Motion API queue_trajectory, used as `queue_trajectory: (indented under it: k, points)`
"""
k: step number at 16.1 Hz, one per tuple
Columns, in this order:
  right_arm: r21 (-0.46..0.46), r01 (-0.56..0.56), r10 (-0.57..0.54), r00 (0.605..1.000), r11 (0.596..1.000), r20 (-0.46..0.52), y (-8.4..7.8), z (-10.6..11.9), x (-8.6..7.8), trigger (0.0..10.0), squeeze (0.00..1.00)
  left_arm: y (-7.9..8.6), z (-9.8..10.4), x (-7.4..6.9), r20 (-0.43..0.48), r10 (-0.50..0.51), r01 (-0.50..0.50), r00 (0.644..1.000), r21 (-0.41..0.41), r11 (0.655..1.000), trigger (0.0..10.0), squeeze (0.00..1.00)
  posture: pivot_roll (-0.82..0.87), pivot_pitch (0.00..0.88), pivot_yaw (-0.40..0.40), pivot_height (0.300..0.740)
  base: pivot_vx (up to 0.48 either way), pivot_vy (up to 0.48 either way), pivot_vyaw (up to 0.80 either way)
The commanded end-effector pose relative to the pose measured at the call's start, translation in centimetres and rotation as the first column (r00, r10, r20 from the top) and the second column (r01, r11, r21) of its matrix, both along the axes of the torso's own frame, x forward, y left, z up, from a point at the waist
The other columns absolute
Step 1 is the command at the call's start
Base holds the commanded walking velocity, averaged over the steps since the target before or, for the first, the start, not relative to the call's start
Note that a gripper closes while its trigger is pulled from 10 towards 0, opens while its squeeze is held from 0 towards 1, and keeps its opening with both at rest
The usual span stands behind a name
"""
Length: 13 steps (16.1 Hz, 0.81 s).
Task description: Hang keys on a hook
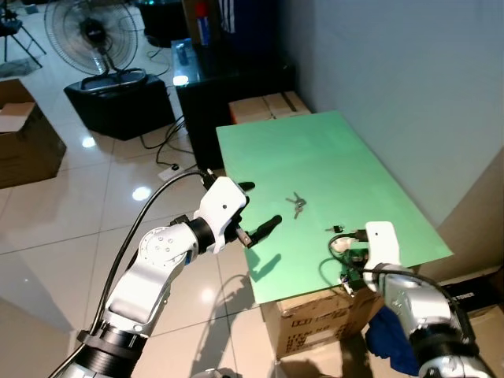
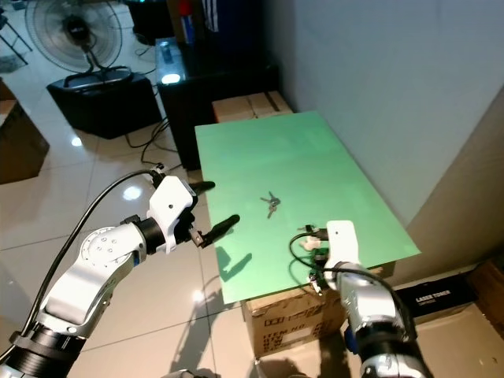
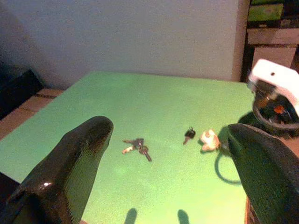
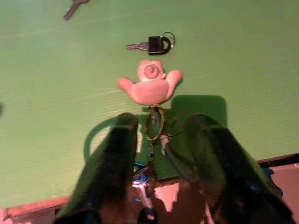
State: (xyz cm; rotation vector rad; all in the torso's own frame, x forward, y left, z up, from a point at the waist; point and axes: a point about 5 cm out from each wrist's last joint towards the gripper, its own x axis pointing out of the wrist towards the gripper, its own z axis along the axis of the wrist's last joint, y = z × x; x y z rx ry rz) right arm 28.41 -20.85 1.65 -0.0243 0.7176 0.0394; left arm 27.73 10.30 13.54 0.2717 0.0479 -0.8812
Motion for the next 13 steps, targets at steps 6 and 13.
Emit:
queue_trajectory:
  k: [6, 13]
  points:
    - [0.014, -0.043, 0.043, 0.999, 0.999, -0.013, -0.7, -0.1, 1.5, 10.0, 1.00, 1.0, 0.4, -1.0, -0.035, -0.029, 0.030, 0.999, 0.028, 0.999, 10.0, 0.00, -0.04, 0.115, 0.102, 0.740, 0.000, 0.000, 0.00]
    - [0.017, -0.027, 0.027, 0.998, 1.000, -0.049, -1.2, -0.4, 1.9, 10.0, 0.49, 1.3, 0.6, -1.5, -0.053, -0.041, 0.044, 0.998, 0.052, 0.998, 10.0, 0.00, -0.02, 0.148, 0.110, 0.740, 0.000, 0.000, 0.00]
